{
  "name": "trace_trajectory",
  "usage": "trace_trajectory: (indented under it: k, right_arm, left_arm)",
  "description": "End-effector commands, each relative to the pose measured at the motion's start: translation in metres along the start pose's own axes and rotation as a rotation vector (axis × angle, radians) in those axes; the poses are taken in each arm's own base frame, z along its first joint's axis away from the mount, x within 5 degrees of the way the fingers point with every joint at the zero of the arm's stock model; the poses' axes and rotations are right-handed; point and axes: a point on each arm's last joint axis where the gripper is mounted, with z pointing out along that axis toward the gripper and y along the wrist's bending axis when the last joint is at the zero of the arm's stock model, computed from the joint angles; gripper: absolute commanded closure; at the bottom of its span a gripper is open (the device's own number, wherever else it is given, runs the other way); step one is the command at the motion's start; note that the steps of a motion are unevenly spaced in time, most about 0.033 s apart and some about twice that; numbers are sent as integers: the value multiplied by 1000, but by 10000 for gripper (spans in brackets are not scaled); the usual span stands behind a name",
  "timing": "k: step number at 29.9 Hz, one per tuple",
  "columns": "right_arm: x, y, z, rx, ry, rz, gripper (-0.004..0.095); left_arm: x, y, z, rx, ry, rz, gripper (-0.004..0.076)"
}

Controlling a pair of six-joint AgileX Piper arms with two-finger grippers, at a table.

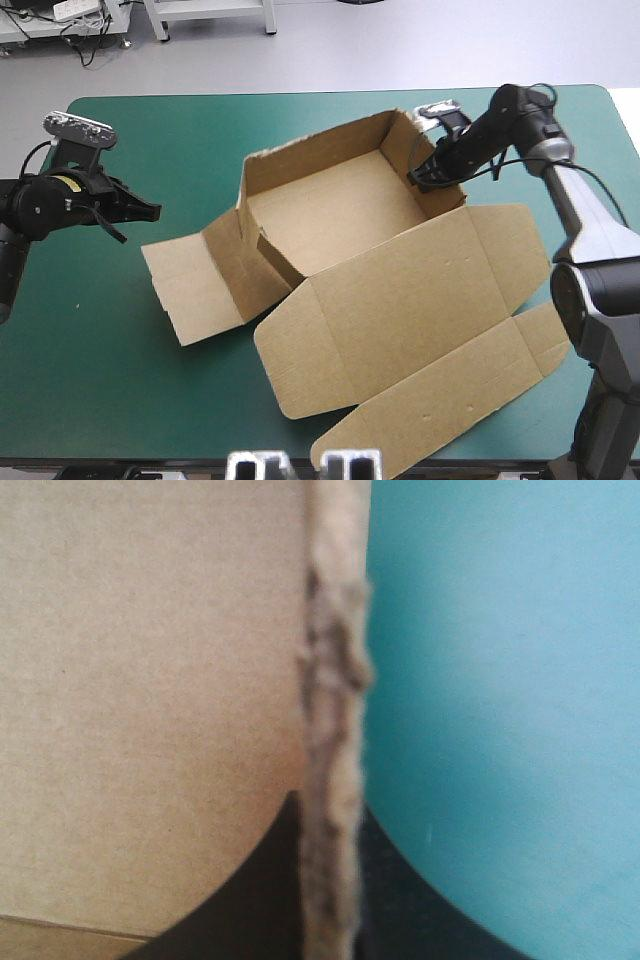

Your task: Fold the box

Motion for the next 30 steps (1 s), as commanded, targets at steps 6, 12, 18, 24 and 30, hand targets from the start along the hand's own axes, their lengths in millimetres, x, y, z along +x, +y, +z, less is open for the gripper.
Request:
trace_trajectory:
  k: [6,12,18,24,30]
  right_arm:
    - [22,34,-173,117,-368,-72,932]
    - [37,53,-218,123,-497,-76,933]
    - [35,62,-224,36,-557,-68,932]
    - [31,63,-221,-19,-578,-68,932]
    - [28,54,-213,-17,-557,-54,932]
  left_arm:
    - [-1,41,-16,-108,-111,-120,710]
    - [6,51,20,80,-98,-265,710]
    - [4,27,54,518,-154,-286,710]
    - [-5,10,53,861,-289,-269,710]
    - [-14,1,44,992,-376,-288,683]
